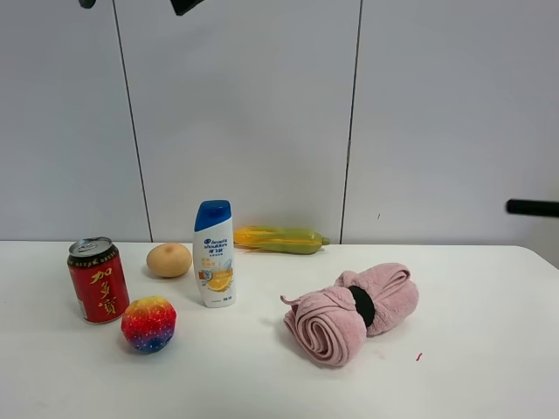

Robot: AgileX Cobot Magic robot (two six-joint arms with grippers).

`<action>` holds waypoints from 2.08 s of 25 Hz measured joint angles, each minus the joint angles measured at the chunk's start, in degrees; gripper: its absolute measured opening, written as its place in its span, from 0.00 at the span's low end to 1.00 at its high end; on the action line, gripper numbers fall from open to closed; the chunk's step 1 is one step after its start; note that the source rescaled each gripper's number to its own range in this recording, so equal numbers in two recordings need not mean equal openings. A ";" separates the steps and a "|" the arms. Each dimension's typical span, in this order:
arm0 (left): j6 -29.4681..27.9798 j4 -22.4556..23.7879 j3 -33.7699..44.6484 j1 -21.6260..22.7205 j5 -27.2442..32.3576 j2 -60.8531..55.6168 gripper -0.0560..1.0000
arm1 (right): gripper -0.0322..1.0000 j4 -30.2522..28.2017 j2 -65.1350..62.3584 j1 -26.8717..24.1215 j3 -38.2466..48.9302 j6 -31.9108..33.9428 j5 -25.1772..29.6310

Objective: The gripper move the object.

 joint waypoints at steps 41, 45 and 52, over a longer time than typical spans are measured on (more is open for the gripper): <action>0.00 -0.06 0.00 0.00 0.00 0.00 1.00 | 0.67 -3.38 -7.52 -29.71 0.23 -1.43 24.10; 0.00 -0.06 0.00 0.00 0.00 0.00 1.00 | 0.67 -3.05 -9.28 -34.41 5.73 -1.43 24.02; 0.00 -0.06 0.00 0.00 0.00 0.00 1.00 | 0.67 -1.67 -16.25 -44.58 22.56 -1.43 24.12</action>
